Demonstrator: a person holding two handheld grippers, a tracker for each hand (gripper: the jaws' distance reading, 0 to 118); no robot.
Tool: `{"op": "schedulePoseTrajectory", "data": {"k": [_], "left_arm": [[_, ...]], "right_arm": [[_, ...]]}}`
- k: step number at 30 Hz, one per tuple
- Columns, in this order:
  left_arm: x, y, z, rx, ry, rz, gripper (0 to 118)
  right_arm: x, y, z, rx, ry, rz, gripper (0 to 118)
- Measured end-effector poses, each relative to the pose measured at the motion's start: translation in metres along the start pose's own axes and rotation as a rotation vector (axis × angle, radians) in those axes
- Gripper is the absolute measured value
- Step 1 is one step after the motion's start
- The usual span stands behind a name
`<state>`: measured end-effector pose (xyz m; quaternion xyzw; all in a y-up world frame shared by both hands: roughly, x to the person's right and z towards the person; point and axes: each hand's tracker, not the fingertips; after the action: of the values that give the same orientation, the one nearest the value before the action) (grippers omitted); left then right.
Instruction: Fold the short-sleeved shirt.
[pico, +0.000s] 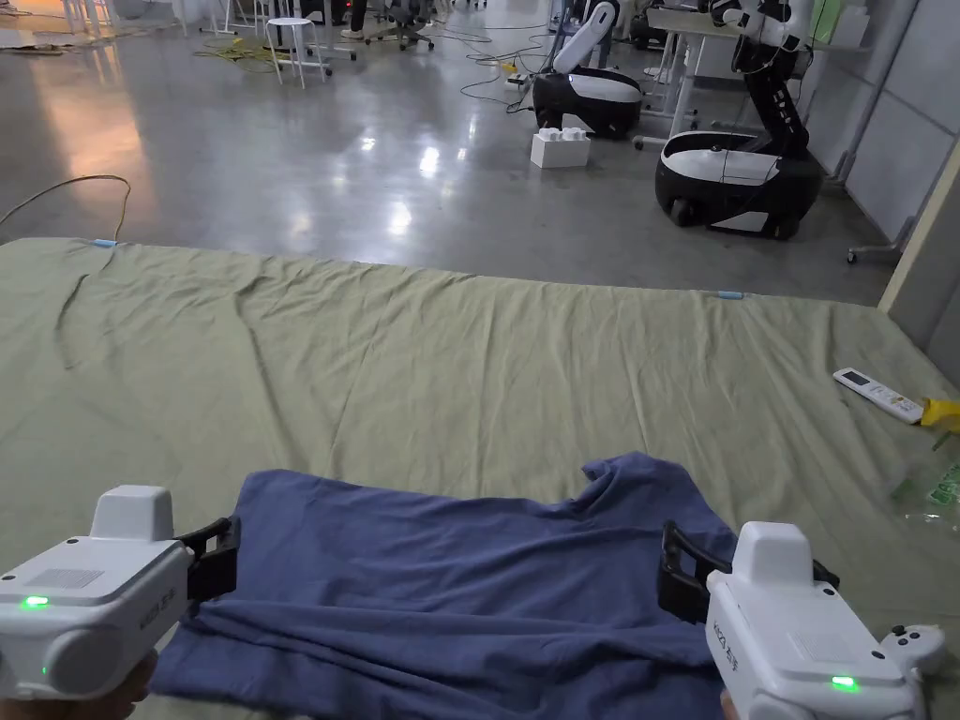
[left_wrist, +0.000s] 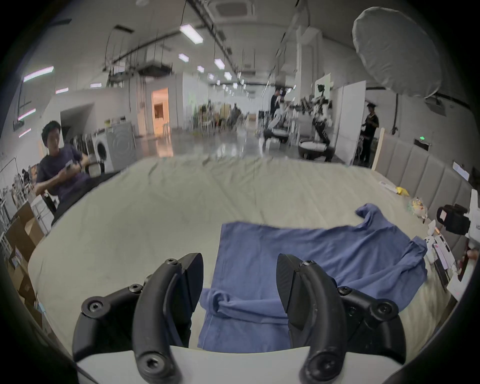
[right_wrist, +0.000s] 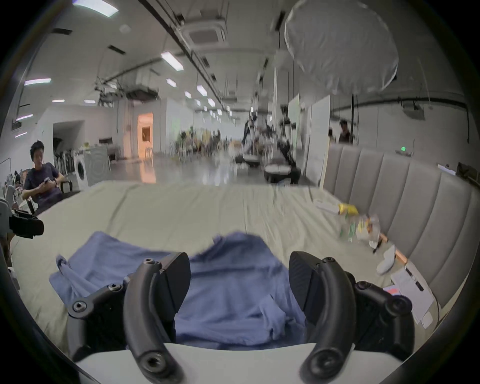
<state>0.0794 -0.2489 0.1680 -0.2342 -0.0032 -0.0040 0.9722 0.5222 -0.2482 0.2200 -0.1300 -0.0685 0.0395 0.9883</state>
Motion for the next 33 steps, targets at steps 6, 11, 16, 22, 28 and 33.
{"op": "schedulePoseTrajectory", "data": {"k": [6, 11, 16, 22, 28, 33], "left_arm": [[0.025, -0.001, 0.058, 0.193, 0.029, 0.013, 54], [0.030, -0.010, 0.081, 0.267, 0.034, 0.002, 12], [0.039, -0.012, 0.098, 0.284, 0.018, -0.051, 3], [0.035, -0.014, 0.109, 0.284, 0.046, -0.049, 3], [0.011, -0.018, 0.084, 0.198, 0.070, -0.022, 3], [-0.012, -0.022, 0.046, -0.007, 0.088, 0.010, 3]], "right_arm": [[-0.020, 0.018, 0.048, 0.192, -0.043, -0.034, 55], [-0.026, 0.021, 0.066, 0.193, -0.033, -0.054, 16], [-0.030, 0.025, 0.080, 0.247, -0.083, 0.030, 3], [-0.028, 0.024, 0.086, 0.237, -0.053, 0.021, 1], [-0.029, 0.018, 0.085, 0.215, -0.050, 0.016, 1], [-0.027, 0.010, 0.083, 0.182, -0.043, 0.024, 1]]}}
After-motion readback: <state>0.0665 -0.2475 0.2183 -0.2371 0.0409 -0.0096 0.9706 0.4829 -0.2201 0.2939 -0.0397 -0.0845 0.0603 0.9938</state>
